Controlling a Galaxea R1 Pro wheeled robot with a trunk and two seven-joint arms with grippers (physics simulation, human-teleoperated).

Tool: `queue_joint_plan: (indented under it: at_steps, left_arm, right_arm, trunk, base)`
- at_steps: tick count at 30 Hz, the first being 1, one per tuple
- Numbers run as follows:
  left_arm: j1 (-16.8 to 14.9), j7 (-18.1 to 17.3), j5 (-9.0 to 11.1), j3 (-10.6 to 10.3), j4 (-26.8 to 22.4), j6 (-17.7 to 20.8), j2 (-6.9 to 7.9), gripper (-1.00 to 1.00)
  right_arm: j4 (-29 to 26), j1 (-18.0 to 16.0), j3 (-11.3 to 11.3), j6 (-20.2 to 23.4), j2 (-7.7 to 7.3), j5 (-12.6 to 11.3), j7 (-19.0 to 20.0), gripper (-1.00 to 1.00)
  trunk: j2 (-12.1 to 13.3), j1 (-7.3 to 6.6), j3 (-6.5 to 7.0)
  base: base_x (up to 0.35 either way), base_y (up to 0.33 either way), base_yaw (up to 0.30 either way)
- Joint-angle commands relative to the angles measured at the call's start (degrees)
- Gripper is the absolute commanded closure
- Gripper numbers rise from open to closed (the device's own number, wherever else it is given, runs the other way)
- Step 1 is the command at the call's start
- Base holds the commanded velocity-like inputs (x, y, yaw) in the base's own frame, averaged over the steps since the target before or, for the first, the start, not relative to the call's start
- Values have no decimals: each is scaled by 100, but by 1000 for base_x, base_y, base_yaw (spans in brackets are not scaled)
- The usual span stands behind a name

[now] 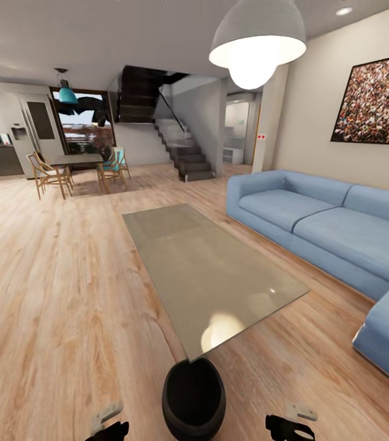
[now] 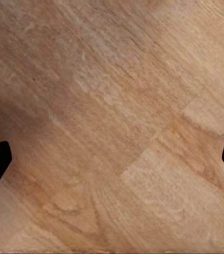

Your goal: Place each of the two pumpkins and all three candles from the living room inside a cabinet in the living room (use any cabinet), then make sure every cabinet is closed, and position the cauldron so it is next to a table in the living room.

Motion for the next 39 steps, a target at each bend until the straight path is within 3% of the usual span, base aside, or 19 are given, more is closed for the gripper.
queue_joint_plan:
  at_steps: [1,7,27,33,39]
  left_arm:
    - [-1,4,59,-16,0,3,-3,-100]
    - [-1,1,56,-17,8,-2,-17,-100]
    - [-1,-2,3,-34,30,15,-87,-100]
    - [-1,8,-278,-35,370,15,-111,-100]
    - [-1,9,-370,-28,671,14,-120,-100]
  right_arm:
    - [8,-4,-22,-30,1,-22,0,-100]
    - [10,-4,-21,-30,-5,-21,-8,-100]
    - [105,-4,-21,-14,44,-21,2,-100]
    - [143,13,-21,-5,17,-24,0,-100]
    - [156,133,-21,-2,27,-23,0,-100]
  trunk:
    - [39,-27,13]
    - [280,-159,121]
    - [1082,-598,480]
    - [1322,-730,588]
    - [1563,-861,696]
  base:
    - [-323,0,0]
    - [-293,0,0]
    - [-8,0,0]
    - [0,0,0]
    - [0,0,0]
